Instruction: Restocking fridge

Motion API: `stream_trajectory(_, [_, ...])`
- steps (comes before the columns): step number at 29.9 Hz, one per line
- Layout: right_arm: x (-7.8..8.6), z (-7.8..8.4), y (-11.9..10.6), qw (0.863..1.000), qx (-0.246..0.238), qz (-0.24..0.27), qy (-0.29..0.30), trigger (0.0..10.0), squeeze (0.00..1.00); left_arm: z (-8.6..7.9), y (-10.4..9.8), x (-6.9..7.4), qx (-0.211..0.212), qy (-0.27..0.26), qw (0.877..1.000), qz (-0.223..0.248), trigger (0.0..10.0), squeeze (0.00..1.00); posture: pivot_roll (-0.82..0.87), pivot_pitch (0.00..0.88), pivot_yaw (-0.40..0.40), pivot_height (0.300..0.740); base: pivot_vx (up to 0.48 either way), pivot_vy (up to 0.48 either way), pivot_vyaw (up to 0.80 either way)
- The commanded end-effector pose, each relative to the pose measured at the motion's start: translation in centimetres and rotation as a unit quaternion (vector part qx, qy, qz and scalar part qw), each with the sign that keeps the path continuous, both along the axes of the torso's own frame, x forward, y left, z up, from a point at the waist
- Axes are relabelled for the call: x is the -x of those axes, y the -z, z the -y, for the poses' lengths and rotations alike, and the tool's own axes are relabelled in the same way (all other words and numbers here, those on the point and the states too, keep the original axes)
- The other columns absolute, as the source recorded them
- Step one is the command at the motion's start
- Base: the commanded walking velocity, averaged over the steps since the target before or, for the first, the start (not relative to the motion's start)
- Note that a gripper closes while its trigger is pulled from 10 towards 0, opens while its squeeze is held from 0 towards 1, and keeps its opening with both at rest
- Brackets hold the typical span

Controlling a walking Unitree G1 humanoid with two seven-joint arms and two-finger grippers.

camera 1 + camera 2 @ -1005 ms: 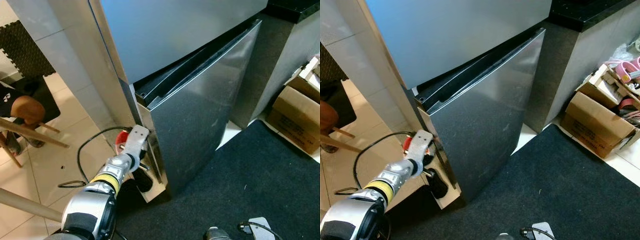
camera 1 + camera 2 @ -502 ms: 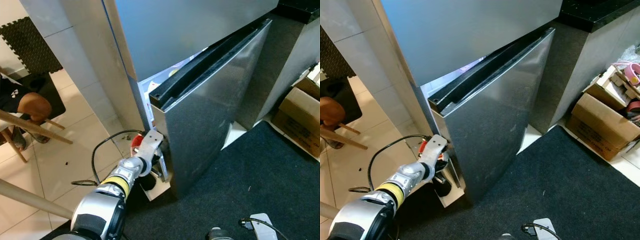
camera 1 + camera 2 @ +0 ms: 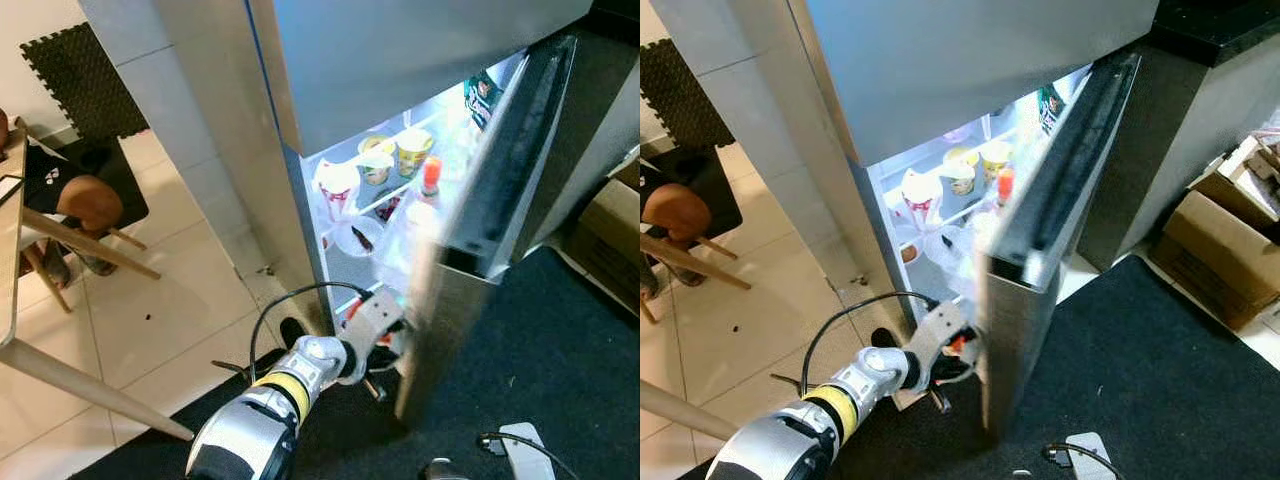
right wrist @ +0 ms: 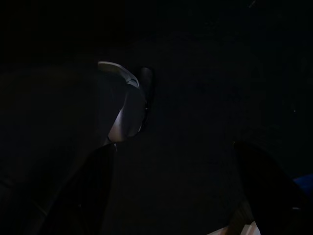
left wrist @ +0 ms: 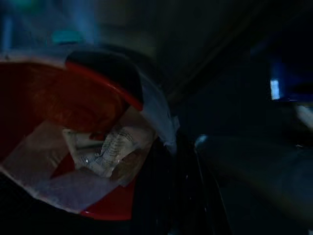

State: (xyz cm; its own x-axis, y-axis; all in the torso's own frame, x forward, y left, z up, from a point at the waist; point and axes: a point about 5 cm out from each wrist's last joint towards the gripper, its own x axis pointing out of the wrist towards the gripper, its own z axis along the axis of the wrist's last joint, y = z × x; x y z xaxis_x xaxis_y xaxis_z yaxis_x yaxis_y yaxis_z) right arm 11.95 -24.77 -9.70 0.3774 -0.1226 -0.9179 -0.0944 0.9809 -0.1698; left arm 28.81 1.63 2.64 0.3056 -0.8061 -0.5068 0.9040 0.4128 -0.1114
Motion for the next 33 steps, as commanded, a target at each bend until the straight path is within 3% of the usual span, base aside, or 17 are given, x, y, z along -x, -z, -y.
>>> stream_trajectory(1, [0.2, -0.6, 0.2, 1.000, -0.013, -0.002, -0.007, 10.0, 0.00, 2.7, -0.3, 1.4, 0.023, 0.052, 0.998, 0.014, 10.0, 0.00, -0.15, 0.074, 0.099, 0.740, 0.000, 0.000, 0.00])
stream_trajectory(6, [0.3, -0.7, 0.3, 1.000, -0.017, -0.005, -0.011, 10.0, 0.00, 2.3, 0.1, 1.5, 0.006, 0.056, 0.998, 0.021, 10.0, 0.00, -0.15, 0.073, 0.098, 0.740, 0.000, 0.000, 0.00])
stream_trajectory(10, [0.6, -1.1, 0.4, 0.999, -0.027, -0.012, -0.016, 10.0, 0.00, -0.4, 1.5, 1.3, -0.045, 0.023, 0.998, 0.025, 10.0, 0.00, -0.14, 0.071, 0.100, 0.740, 0.000, 0.000, 0.00])
stream_trajectory(12, [0.8, -1.5, 0.6, 0.999, -0.036, -0.015, -0.019, 10.0, 0.00, -3.8, 3.2, 1.4, -0.115, -0.009, 0.993, 0.029, 10.0, 0.00, -0.14, 0.070, 0.101, 0.740, 0.000, 0.000, 0.00])
stream_trajectory(15, [0.9, -1.6, 0.6, 0.999, -0.040, -0.014, -0.020, 10.0, 0.00, -5.5, 4.0, 1.7, -0.153, -0.021, 0.988, 0.031, 10.0, 0.00, -0.14, 0.069, 0.101, 0.740, 0.000, 0.000, 0.00])
stream_trajectory(16, [0.7, -1.8, 0.6, 0.999, -0.046, -0.009, -0.023, 10.0, 0.00, -7.5, 5.0, 2.2, -0.197, -0.037, 0.979, 0.032, 10.0, 0.00, -0.13, 0.068, 0.101, 0.740, 0.000, 0.000, 0.00])
stream_trajectory(17, [0.7, -1.8, 0.6, 0.999, -0.046, -0.009, -0.023, 10.0, 0.00, -7.5, 5.0, 2.2, -0.197, -0.037, 0.979, 0.032, 10.0, 0.00, -0.13, 0.068, 0.101, 0.740, 0.000, 0.000, 0.00])
stream_trajectory(18, [0.4, -2.1, 0.5, 0.998, -0.052, 0.000, -0.027, 10.0, 0.00, -9.5, 5.9, 2.8, -0.242, -0.050, 0.968, 0.033, 10.0, 0.00, -0.13, 0.066, 0.100, 0.740, 0.000, 0.000, 0.00])
stream_trajectory(21, [-0.3, -2.3, 0.3, 0.997, -0.061, 0.019, -0.031, 10.0, 0.00, -12.3, 7.0, 3.8, -0.298, -0.071, 0.951, 0.030, 10.0, 0.00, -0.13, 0.063, 0.097, 0.740, 0.000, 0.000, 0.00])
stream_trajectory(24, [-0.3, -2.3, 0.3, 0.997, -0.061, 0.019, -0.031, 10.0, 0.00, -12.3, 7.0, 3.8, -0.298, -0.071, 0.951, 0.030, 10.0, 0.00, -0.13, 0.063, 0.097, 0.740, 0.000, 0.000, 0.00])
stream_trajectory(25, [-1.2, -2.6, 0.0, 0.996, -0.072, 0.036, -0.038, 10.0, 0.00, -14.0, 7.7, 4.6, -0.324, -0.097, 0.941, 0.017, 10.0, 0.00, -0.12, 0.057, 0.093, 0.740, 0.000, 0.000, 0.00])
stream_trajectory(26, [-1.2, -2.6, 0.0, 0.996, -0.072, 0.036, -0.038, 10.0, 0.00, -14.0, 7.7, 4.6, -0.324, -0.097, 0.941, 0.017, 10.0, 0.00, -0.12, 0.057, 0.093, 0.740, 0.000, 0.000, 0.00])
stream_trajectory(27, [-2.5, -3.0, -0.4, 0.992, -0.085, 0.059, -0.067, 10.0, 0.00, -16.2, 8.5, 6.0, -0.349, -0.136, 0.927, -0.004, 10.0, 0.00, -0.12, 0.051, 0.090, 0.740, 0.000, 0.000, 0.00])
stream_trajectory(29, [-2.5, -3.0, -0.4, 0.992, -0.085, 0.059, -0.067, 10.0, 0.00, -16.2, 8.5, 6.0, -0.349, -0.136, 0.927, -0.004, 10.0, 0.00, -0.12, 0.051, 0.090, 0.740, 0.000, 0.000, 0.00])
stream_trajectory(30, [-3.8, -3.5, -1.0, 0.987, -0.095, 0.082, -0.097, 10.0, 0.00, -18.0, 9.2, 7.4, -0.370, -0.172, 0.913, -0.028, 10.0, 0.00, -0.12, 0.046, 0.086, 0.740, 0.000, 0.000, 0.00])
stream_trajectory(31, [-3.8, -3.5, -1.0, 0.987, -0.095, 0.082, -0.097, 10.0, 0.00, -18.0, 9.2, 7.4, -0.370, -0.172, 0.913, -0.028, 10.0, 0.00, -0.12, 0.046, 0.086, 0.740, 0.000, 0.000, 0.00])
stream_trajectory(33, [-6.0, -4.6, -2.0, 0.974, -0.122, 0.118, -0.148, 10.0, 0.00, -20.3, 10.2, 9.9, -0.385, -0.229, 0.892, -0.071, 10.0, 0.00, -0.12, 0.040, 0.080, 0.740, 0.000, 0.000, 0.00])
